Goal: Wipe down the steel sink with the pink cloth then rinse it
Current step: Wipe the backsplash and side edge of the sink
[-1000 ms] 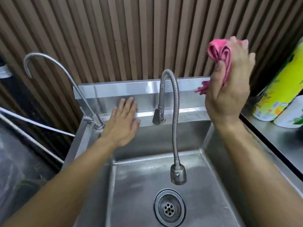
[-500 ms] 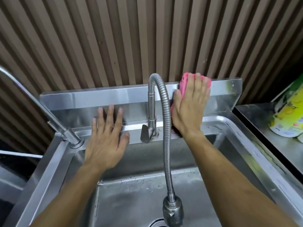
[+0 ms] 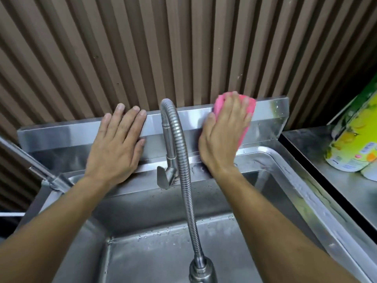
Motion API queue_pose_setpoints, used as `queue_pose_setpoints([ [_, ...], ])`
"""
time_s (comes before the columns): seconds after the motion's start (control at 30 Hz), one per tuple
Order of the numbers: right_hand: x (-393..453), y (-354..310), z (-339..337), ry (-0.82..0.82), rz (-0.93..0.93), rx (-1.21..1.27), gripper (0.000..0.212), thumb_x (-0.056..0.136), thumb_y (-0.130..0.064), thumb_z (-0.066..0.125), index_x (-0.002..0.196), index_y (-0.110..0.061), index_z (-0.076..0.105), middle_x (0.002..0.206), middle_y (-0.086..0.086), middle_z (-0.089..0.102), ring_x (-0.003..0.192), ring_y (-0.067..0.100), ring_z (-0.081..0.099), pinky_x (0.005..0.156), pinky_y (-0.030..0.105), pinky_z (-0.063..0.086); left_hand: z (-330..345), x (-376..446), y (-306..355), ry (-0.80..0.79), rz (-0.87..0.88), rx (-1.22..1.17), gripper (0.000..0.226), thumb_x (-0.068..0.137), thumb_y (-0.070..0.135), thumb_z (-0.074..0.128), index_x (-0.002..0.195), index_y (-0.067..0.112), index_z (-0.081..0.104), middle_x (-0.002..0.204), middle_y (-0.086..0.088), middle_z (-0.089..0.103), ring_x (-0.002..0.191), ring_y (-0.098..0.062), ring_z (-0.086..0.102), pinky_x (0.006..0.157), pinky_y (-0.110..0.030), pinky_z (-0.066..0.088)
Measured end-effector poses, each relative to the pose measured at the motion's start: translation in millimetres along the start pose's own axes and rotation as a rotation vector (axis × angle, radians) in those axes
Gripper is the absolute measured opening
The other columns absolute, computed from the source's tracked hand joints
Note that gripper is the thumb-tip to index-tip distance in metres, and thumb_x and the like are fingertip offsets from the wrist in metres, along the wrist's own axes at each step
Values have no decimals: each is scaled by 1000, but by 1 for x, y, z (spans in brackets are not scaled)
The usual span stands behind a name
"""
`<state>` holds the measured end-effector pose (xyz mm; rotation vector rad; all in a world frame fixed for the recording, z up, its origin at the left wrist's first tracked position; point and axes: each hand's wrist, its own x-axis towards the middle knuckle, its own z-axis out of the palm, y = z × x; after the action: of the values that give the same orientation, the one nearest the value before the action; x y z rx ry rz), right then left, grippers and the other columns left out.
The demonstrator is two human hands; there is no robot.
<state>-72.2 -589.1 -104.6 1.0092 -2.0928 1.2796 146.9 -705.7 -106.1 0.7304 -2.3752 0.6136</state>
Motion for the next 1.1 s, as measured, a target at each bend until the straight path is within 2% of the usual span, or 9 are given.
queue_pose_setpoints([
  [0.17,2,33,-7,-151,-518,-99,55,108,-26,40,159,-6,31,168,14,27,158,32,16,130,50,10,7,-1,2,65,-4,21,65,107,34,30,165,13,9,164,-17,34,154,-39,25,126,-50,12],
  [0.37,22,30,-4,188,296,48,55,108,-26,27,157,-2,32,165,17,28,158,36,12,128,53,3,7,0,9,83,-33,27,65,105,34,29,164,9,15,159,-19,38,150,-42,31,123,-53,17],
  [0.47,-3,-20,12,92,112,44,58,108,-27,24,161,-2,24,170,17,19,159,35,6,129,53,4,6,-1,10,89,-37,26,65,104,34,28,163,8,19,160,-20,37,150,-42,29,125,-51,13],
  [0.6,-2,18,0,-38,-113,26,61,109,-31,33,162,-4,19,171,16,13,160,32,4,130,49,5,4,-1,10,123,-38,25,63,104,33,29,161,6,25,160,-21,36,150,-43,27,126,-43,2],
  [0.77,66,56,-20,307,716,315,62,109,-31,33,164,-8,14,173,12,2,159,31,-6,128,49,-2,9,-1,12,119,-61,28,66,103,33,34,163,10,19,162,-19,32,154,-40,23,128,-43,-1],
  [0.83,73,51,-20,346,874,362,62,108,-28,32,163,-7,15,173,12,4,159,32,-5,127,51,2,11,-2,12,118,-70,25,67,103,33,35,164,12,16,161,-19,35,154,-40,23,128,-45,2],
  [0.9,47,31,-11,262,661,285,64,106,-29,29,163,-4,14,172,14,7,159,35,-4,128,53,1,13,-2,13,125,-89,22,67,102,33,36,164,12,19,160,-18,37,154,-39,24,127,-45,4],
  [1.0,-17,-9,0,-75,-8,131,60,107,-25,34,162,-5,19,171,12,15,160,32,0,129,51,0,14,-2,14,132,-101,33,66,101,33,37,162,11,23,159,-19,38,152,-40,26,127,-46,4],
  [1.1,-8,8,-6,-194,-322,82,54,104,-21,45,155,-3,37,158,14,38,155,35,22,128,52,12,13,-2,15,134,-104,30,65,103,31,37,163,12,21,159,-19,35,152,-41,26,127,-45,2],
])
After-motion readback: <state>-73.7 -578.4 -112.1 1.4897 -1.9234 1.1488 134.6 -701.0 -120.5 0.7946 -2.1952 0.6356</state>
